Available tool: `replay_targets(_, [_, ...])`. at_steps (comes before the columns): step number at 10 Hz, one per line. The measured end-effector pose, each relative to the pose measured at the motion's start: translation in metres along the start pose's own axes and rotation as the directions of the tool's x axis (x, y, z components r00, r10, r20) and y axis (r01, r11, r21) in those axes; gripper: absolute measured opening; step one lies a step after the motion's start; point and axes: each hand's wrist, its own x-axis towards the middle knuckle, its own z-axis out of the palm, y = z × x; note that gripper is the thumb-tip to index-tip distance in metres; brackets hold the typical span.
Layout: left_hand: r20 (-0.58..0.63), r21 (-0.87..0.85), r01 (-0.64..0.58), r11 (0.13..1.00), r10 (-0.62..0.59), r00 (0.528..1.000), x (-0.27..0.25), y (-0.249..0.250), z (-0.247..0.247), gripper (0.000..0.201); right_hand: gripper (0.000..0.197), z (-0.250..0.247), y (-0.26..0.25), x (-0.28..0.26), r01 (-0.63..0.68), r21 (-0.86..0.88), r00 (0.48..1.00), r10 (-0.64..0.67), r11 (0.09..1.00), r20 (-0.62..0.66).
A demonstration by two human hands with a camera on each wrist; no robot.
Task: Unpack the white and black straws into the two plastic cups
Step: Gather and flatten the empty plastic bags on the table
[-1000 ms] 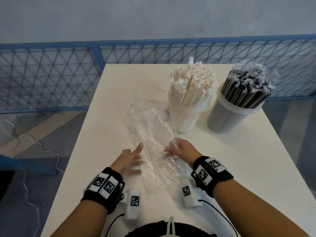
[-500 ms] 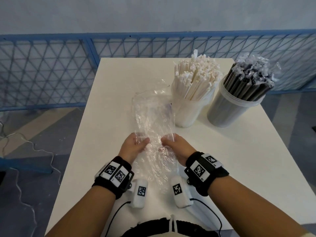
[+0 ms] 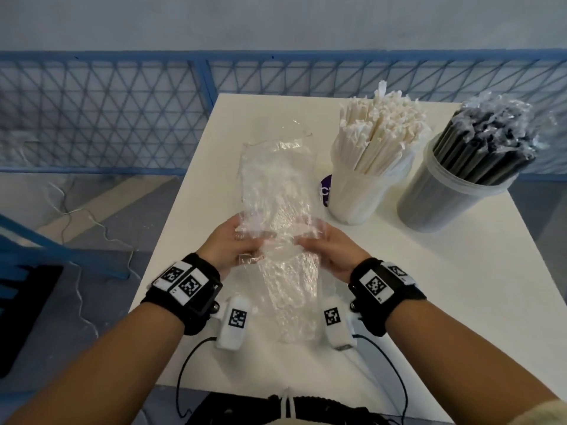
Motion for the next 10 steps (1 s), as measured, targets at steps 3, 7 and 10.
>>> replay_targets(3, [0.043,-0.229,0.125,0.965,-0.118,0.992,0.001,-0.004,-0.018,0.032,0.025,0.022,0.013,0.025,-0.074,0.148,0.956,0.112,0.986,-0.27])
replay_targets(7, [0.323,-0.136,0.355,0.925,-0.298,0.899,-0.006,0.009,-0.118,0.05,0.034,0.101,-0.005,0.045,0.078,-0.083,0.869,-0.109,0.994,-0.483])
replay_targets(10, [-0.106,0.075,-0.151,0.986,0.159,0.982,0.004,0.035,-0.243,0.03,0.02,0.175,0.007,0.026,0.135,-0.438,0.854,-0.329,0.889,-0.404])
